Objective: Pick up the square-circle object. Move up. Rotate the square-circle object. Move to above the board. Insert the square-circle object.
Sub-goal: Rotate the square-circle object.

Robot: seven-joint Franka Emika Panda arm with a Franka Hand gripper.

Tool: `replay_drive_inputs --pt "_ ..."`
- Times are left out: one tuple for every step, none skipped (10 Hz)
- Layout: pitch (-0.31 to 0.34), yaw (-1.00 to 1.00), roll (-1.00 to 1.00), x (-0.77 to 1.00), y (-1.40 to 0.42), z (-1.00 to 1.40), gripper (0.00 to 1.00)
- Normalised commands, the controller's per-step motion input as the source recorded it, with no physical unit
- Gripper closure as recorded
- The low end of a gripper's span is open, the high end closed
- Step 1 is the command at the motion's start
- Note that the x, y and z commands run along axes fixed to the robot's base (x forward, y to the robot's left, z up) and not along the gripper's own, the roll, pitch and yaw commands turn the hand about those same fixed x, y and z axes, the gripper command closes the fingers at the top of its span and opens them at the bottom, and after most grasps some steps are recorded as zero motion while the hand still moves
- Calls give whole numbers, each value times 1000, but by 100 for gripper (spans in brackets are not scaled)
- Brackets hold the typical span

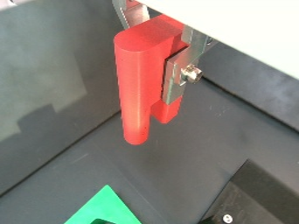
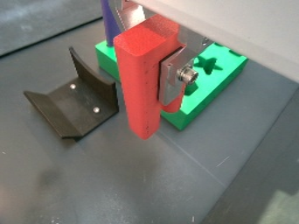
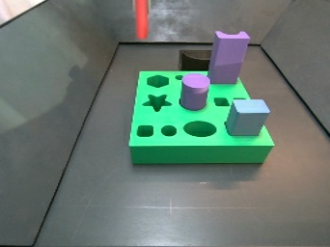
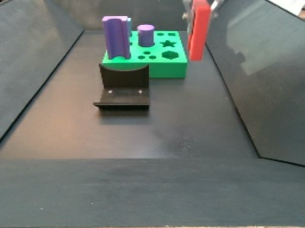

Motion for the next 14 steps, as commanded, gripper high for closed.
replay_drive_inputs --pt "-59 -29 -135 23 16 -1000 100" --pt "-60 -27 -127 27 17 -1000 100" --pt "-62 -25 -127 26 14 -1000 100" --pt "-70 -23 -137 28 12 -1000 100" --pt "-75 -21 -154 31 14 -1000 100" --pt "-74 -20 -163 31 13 -967 100" --pt "-75 -19 -179 29 12 -797 100" --pt "-76 -19 -190 29 12 -671 100" --pt "-76 -21 -199 30 12 -551 100" --pt "-75 -23 -207 31 15 -432 100" --pt "-70 -26 -218 33 16 -281 100" --pt "-67 -27 -222 36 17 -170 100" --pt "-67 -26 -221 39 17 -99 100" --pt "-57 -20 -11 0 0 0 0"
